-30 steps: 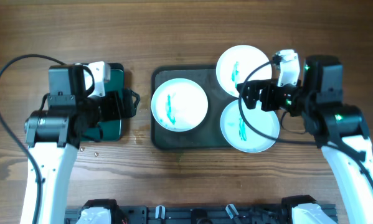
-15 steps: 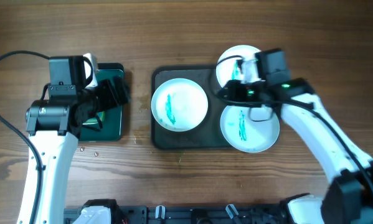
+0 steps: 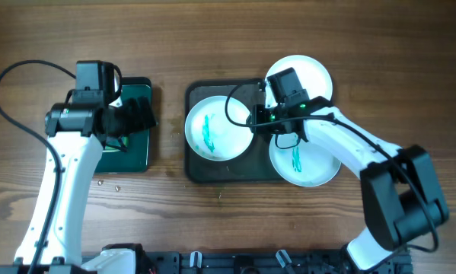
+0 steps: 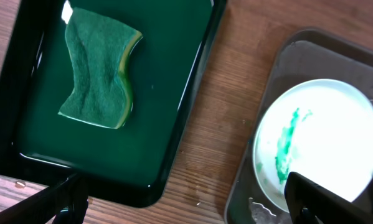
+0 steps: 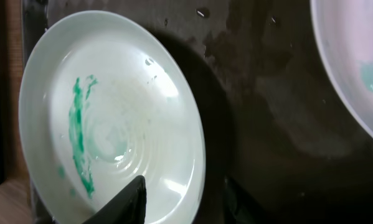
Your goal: Clean dirty plates on tray and stack at the side
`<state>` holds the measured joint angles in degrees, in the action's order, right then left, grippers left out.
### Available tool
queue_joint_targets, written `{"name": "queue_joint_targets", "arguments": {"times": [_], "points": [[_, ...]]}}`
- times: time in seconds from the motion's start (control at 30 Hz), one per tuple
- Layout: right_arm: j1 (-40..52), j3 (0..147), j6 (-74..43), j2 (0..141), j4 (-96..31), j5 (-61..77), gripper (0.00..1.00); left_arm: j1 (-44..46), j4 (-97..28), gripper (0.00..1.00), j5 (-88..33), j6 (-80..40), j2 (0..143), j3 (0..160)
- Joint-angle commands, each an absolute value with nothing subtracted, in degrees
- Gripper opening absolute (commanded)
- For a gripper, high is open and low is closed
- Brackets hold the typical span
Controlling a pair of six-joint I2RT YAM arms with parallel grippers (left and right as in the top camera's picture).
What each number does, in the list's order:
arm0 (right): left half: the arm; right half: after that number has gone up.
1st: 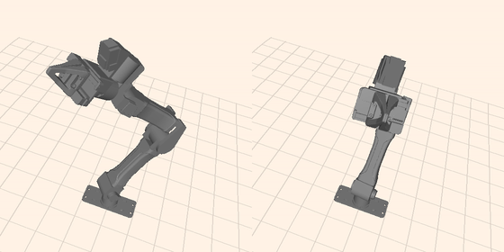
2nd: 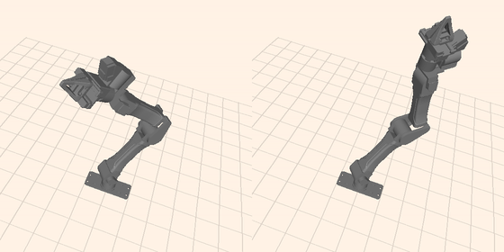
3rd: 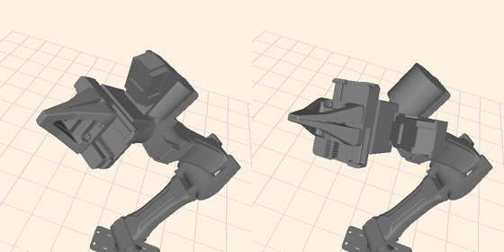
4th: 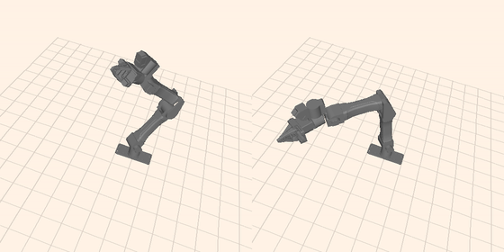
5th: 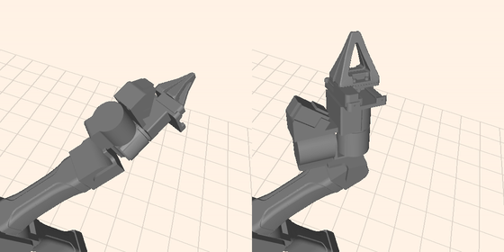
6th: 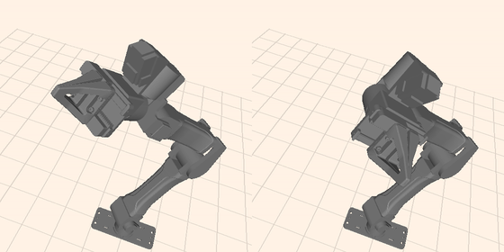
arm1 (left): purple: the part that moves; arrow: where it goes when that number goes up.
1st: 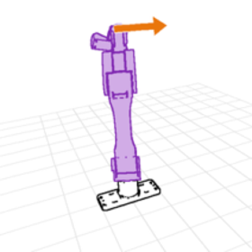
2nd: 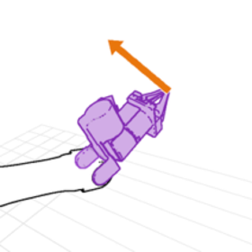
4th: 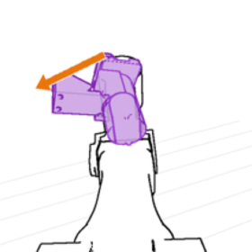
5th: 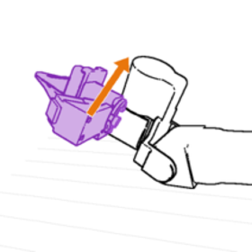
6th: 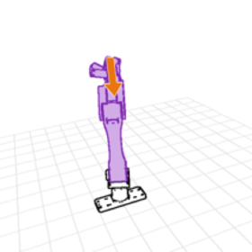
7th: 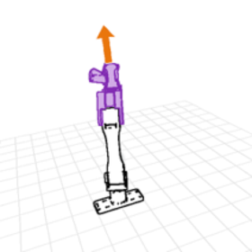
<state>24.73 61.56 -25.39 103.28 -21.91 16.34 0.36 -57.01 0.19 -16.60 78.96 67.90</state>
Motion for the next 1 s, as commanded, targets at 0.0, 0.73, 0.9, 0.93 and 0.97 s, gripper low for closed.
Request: {"name": "queue_joint_targets", "arguments": {"times": [0.0,0.73,0.9,0.93,0.97], "points": [[24.9,62.6,-25.6,107.1,-20.0,15.0,0.37,0.1,-56.3,0.97,1.8,-15.2,79.6,69.0],[24.9,62.5,-25.6,112.1,-16.7,16.2,0.04,-0.3,-53.4,0.75,4.1,-5.2,89.1,69.0],[24.9,62.5,-25.5,112.1,-16.6,16.2,0.04,-5.1,-52.9,0.68,1.2,-5.3,96.3,69.0],[24.9,62.5,-25.5,112.1,-16.6,16.2,0.04,-5.8,-52.9,0.68,0.3,-5.3,96.6,69.0],[24.9,62.5,-25.5,112.1,-16.6,16.2,0.04,-6.7,-52.7,0.68,-0.8,-5.3,96.9,69.0]]}}
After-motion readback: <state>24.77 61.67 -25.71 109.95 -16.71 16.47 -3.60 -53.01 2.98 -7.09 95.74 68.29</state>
